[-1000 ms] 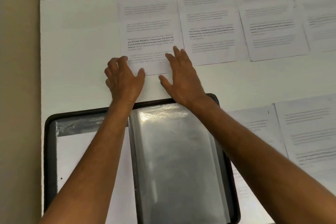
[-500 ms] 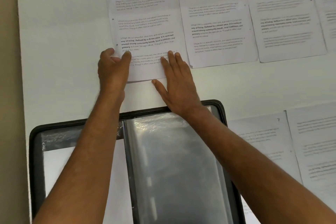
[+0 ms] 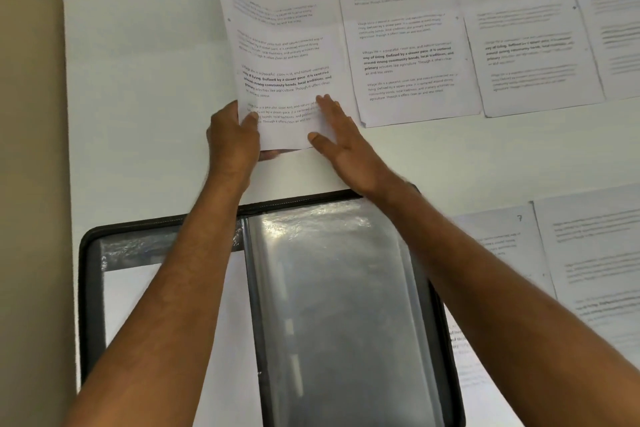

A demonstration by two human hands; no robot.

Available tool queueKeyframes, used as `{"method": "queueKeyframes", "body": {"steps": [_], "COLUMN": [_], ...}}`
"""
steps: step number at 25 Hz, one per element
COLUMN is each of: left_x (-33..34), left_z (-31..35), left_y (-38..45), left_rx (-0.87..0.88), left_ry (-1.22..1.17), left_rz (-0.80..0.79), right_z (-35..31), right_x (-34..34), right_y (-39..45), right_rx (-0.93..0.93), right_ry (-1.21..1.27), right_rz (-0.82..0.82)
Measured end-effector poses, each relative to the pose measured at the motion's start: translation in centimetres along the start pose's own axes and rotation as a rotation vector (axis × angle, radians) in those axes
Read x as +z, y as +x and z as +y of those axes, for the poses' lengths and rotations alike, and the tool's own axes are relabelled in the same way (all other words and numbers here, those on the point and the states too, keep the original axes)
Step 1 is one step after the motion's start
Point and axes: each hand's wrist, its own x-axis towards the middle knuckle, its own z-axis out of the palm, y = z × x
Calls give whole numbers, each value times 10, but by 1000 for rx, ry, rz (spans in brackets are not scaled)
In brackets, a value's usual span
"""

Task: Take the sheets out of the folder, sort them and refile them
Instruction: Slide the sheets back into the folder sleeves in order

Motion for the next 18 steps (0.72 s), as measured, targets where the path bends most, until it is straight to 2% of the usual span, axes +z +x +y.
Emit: {"method": "queueKeyframes", "body": {"steps": [3,6,10,15,18], "left_x": [-7,-23,-40,-48,-47], "left_z": [8,11,-6,-40,-55], "left_y": [-23,-57,-107,-159,-177], "left_rx": [-1,-26,-100,-127,-59], "left_ry": [-78,-254,-314,-262,-145], "left_rz": [19,-36,-119,-277,-318], "right_z": [-9,-18,-29,-28,-14], "right_x": [-15,-15,-12,-19,-22], "right_y": [-21,-47,-85,-123,-142], "right_rx": [39,58,140,202,218], "right_ry": [320,398,488,708,664], "right_rz": [107,283,436,395,346]}}
